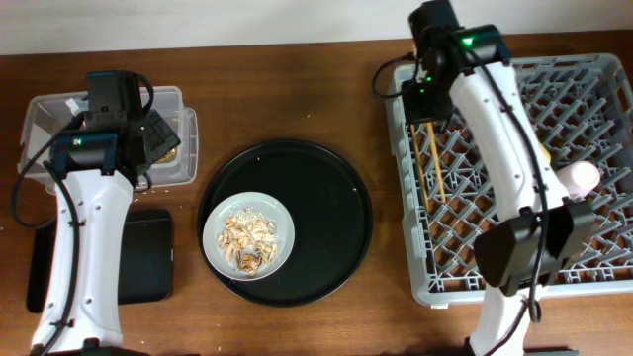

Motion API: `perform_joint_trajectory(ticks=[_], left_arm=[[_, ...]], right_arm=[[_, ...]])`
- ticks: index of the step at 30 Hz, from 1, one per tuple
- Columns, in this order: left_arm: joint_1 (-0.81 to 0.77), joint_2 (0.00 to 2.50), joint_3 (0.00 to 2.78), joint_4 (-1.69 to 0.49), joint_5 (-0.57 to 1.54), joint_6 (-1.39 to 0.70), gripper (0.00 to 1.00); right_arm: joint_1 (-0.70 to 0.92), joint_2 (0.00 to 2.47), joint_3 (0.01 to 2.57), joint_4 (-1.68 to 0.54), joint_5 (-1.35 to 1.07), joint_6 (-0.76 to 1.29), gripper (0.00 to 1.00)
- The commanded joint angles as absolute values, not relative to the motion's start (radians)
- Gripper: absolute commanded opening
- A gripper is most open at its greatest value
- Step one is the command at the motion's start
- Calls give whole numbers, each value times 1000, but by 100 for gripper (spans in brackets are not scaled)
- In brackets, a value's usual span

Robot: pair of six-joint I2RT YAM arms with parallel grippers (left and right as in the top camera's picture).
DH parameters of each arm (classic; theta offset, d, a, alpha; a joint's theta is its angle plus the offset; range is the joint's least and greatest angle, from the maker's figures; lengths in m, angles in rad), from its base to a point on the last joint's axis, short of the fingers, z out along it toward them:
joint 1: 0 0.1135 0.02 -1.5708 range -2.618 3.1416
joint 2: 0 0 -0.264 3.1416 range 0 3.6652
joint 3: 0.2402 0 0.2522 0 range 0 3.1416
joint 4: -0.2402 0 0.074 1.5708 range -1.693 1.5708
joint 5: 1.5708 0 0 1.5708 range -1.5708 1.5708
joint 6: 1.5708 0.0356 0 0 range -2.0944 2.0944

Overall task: Sort waste into correct bins and load items into the dishwasher rack
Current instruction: 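Carry the second chopstick right and drop it into the rack, then reach the left gripper to the white plate and grasp its rim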

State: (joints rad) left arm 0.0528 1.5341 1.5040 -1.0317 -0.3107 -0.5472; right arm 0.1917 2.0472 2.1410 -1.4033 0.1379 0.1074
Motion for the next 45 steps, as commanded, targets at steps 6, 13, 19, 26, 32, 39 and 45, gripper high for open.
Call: perform_joint_trajectory(ticks=[6, 13, 19, 26, 32, 39, 45], left_arm=[[55, 1539, 1504, -1031, -310, -561, 99], [55, 1539, 1504, -1031, -310, -561, 99], [55, 1539, 1504, -1031, -310, -561, 99], [55, 1539, 1504, -1031, -310, -561, 99], [55, 1539, 1504, -1031, -310, -561, 99], [55, 1539, 1504, -1022, -310, -561, 99], [54, 1539, 1504, -1072, 335, -606, 99]], right_arm=[[144, 2056, 1859, -1192, 10, 83, 51], [144, 1910, 1846, -1275, -39, 222, 82], [144, 1602, 1845, -1514, 51, 335, 83], [-113, 1592, 1845, -1621, 146, 427, 99], [-303, 1594, 1845, -1661, 240, 424, 99], [-303, 1595, 1845, -1661, 241, 424, 99], [-303, 1595, 1845, -1661, 241, 424, 99]])
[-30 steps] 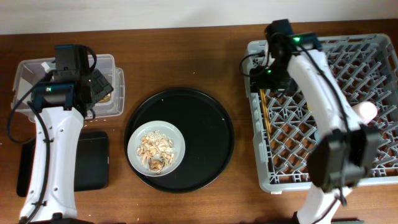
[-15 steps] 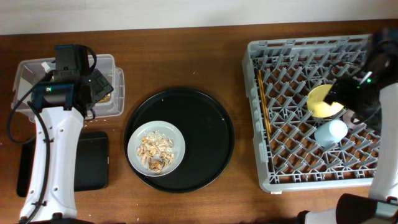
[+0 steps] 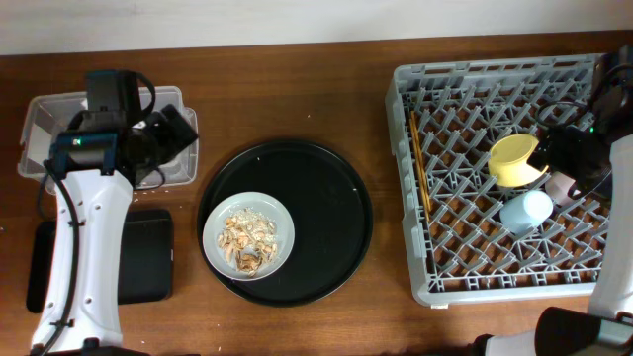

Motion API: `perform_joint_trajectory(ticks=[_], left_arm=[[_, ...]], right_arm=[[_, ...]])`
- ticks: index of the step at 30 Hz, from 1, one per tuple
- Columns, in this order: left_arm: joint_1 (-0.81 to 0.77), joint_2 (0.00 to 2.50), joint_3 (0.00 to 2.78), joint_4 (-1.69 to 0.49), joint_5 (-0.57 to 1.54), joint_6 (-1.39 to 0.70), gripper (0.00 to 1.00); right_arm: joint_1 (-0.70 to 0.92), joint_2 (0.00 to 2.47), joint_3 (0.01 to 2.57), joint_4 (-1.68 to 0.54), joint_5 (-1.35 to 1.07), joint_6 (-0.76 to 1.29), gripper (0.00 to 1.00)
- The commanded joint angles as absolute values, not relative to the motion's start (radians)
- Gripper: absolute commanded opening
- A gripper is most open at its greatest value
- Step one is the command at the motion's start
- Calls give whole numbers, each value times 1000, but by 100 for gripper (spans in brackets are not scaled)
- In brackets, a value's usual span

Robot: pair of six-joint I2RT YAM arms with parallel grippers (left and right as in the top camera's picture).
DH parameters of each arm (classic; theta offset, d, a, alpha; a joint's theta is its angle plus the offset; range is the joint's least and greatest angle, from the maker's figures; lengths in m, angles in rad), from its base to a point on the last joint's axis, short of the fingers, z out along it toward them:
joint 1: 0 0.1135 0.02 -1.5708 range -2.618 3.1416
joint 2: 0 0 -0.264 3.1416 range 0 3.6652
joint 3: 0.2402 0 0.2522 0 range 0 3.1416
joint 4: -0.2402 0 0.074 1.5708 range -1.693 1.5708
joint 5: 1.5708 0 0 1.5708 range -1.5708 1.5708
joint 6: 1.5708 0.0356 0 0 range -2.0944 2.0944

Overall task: Sort waste into correct bins and load items into the dishwasher rack
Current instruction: 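Reach the left gripper to the white plate and grasp its rim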

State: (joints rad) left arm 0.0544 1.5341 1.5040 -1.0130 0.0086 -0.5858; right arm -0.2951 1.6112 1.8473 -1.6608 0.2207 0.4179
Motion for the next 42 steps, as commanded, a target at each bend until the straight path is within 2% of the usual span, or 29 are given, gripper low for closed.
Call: perform_joint_trajectory(ticks=[1, 3, 6, 10, 13, 14, 15, 18, 22, 27, 33, 39, 42], left_arm=[[30, 1539, 1493, -1111, 402, -591, 99], [-87, 1539, 1451, -1135, 379, -476, 99], [-342, 1544, 1349, -1076, 215, -484, 99], [-488, 1544, 1335, -999, 188, -484, 99], [-569, 1558, 1306, -990, 34, -518, 99], [-613, 1598, 1287, -999, -38, -603, 90], [-638, 1640, 1283, -999, -90, -633, 89], [-654, 1793, 1283, -999, -179, -742, 64], [-654, 1881, 1283, -939, -143, -801, 62], [-654, 1976, 1283, -897, -143, -846, 53], [-654, 1982, 1282, -902, -147, -845, 36], [-653, 1982, 1280, -936, -158, -845, 1], [-653, 1982, 1349, -1017, -167, -844, 1]], right_arm=[[-303, 1595, 1845, -1661, 240, 424, 99], [-303, 1595, 1845, -1661, 240, 424, 99], [-303, 1595, 1845, -1661, 240, 424, 99], [-303, 1595, 1845, -1661, 240, 424, 99], [-303, 1595, 1845, -1661, 240, 424, 99], [-303, 1595, 1845, -1661, 240, 424, 99], [-303, 1595, 1845, -1661, 240, 424, 99], [-303, 1595, 1845, -1661, 241, 424, 99], [-303, 1595, 1845, -1661, 241, 424, 99], [-303, 1595, 1845, -1661, 241, 424, 99], [-303, 1595, 1845, -1661, 240, 424, 99], [-303, 1595, 1845, -1661, 240, 424, 99], [-303, 1595, 1845, -1661, 241, 424, 99]])
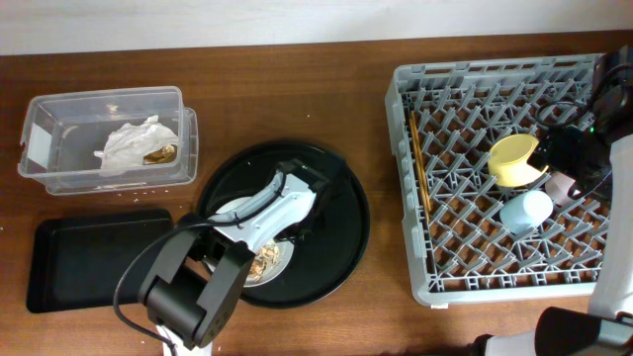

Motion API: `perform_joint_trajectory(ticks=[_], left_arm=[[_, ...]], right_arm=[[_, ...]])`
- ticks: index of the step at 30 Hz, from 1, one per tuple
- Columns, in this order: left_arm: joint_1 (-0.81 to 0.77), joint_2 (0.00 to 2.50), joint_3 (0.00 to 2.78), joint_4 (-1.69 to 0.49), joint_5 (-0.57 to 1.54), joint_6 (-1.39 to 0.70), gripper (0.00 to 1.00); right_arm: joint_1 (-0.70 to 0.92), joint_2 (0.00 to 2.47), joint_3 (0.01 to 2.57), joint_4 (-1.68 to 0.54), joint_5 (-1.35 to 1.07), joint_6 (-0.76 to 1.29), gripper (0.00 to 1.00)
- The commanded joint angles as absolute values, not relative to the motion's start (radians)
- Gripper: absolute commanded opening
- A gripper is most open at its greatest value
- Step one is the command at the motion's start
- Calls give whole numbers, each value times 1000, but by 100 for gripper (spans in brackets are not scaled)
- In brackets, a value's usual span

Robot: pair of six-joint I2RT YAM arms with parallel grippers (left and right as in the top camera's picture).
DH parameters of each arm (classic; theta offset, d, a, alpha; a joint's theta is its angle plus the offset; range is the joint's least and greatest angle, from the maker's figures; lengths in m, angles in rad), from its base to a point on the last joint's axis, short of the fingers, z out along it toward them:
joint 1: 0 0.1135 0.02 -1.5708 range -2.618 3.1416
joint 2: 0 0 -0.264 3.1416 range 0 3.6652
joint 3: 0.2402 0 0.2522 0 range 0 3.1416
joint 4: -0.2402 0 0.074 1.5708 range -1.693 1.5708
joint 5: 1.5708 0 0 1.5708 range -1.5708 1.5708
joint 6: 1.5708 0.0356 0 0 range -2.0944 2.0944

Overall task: Sort waste into correct bins and load items into the dishwasher rack
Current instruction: 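Reach the left gripper to the white plate and grasp its rim, then carry the plate left and tip the food scraps onto the black tray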

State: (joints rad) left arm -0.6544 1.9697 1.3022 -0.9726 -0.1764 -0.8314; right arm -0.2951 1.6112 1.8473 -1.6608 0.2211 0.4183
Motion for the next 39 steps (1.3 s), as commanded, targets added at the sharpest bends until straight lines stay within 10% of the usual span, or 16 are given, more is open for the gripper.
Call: perform_joint_trajectory(ticks=[1, 15, 24, 39], left_arm=[[-653, 1982, 1378, -1055, -183, -845, 1], [-288, 1980, 1754, -1430, -257, -813, 1], [224, 1980, 1755, -1389, 281, -404, 1], [444, 1753, 1755, -1435, 550, -282, 1]], right_arm=[[-303, 1595, 1845, -1661, 240, 424, 99], [-303, 1595, 1845, -1661, 241, 424, 99], [-303, 1595, 1845, -1661, 240, 424, 99], [-303, 1595, 1845, -1661, 241, 424, 99]])
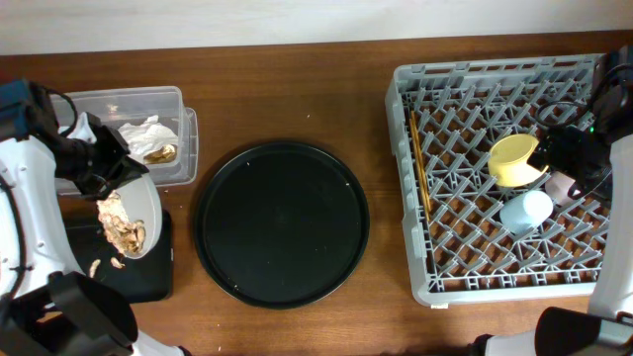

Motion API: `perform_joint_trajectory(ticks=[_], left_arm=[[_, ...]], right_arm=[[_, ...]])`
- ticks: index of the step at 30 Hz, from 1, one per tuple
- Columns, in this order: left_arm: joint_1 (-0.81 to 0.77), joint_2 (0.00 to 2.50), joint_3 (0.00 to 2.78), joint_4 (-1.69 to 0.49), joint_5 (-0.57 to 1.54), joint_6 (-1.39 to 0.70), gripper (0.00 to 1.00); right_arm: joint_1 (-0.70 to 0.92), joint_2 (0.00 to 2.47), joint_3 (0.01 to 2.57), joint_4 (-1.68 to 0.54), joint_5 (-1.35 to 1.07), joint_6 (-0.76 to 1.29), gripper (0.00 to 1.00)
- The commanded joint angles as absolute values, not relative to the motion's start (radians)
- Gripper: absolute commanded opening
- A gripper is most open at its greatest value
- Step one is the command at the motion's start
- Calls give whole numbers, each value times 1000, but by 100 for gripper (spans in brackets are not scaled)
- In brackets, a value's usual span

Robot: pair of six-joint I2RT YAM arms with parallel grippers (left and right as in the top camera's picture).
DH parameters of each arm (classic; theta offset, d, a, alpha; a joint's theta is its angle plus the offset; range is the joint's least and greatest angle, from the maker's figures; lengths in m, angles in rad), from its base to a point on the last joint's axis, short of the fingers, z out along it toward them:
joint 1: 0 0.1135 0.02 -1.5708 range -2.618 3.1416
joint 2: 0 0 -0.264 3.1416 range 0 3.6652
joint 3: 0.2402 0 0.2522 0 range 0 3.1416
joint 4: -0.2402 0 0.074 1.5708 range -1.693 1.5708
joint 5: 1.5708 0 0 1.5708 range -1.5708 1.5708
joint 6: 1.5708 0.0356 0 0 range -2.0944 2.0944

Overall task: Sort waste into correct bins and load items into the dishwasher rack
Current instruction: 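Carry the plate left and tip the food scraps onto the black tray, then return the emptied plate to the round black tray and release it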

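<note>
My left gripper (107, 170) is shut on the rim of the white bowl (136, 210). The bowl hangs tilted over the black rectangular tray (150, 272) at the left. Food scraps (121, 229) slide from the bowl, and a few bits lie on the tray. The round black tray (282, 222) in the middle is bare. My right gripper (572, 150) hangs over the right side of the grey dishwasher rack (465, 282), next to a yellow cup (514, 158). Its jaws are too dark to read.
A clear bin (163, 104) at the back left holds crumpled paper (138, 132) and a brown scrap. In the rack lie chopsticks (420, 168), a light blue cup (524, 210) and a pink cup (561, 186).
My left gripper was down at the bowl on the round tray. It now holds the bowl tilted over the black rectangular tray, with scraps spilling out. The right arm has not moved.
My left gripper hung over the clear bin while my right arm stood over the rack's left side by the chopsticks. Then the right arm was at the rack's right edge. The left gripper was then at the bowl, and now tips it over the rectangular tray.
</note>
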State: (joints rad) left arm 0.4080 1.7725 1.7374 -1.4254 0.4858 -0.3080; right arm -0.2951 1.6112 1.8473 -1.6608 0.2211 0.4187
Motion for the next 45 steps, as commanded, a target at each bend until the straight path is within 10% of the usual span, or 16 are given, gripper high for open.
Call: perform_joint_trajectory(ticks=[1, 32, 45], left_arm=[[467, 1753, 1755, -1435, 584, -282, 1], [852, 1752, 1507, -1472, 1172, -44, 1], [655, 1636, 1506, -1665, 1144, 43, 1]], right_arm=[[-303, 1595, 1845, -1661, 240, 424, 99], [-303, 1595, 1845, -1661, 240, 424, 99], [-303, 1595, 1845, -1661, 241, 424, 99]])
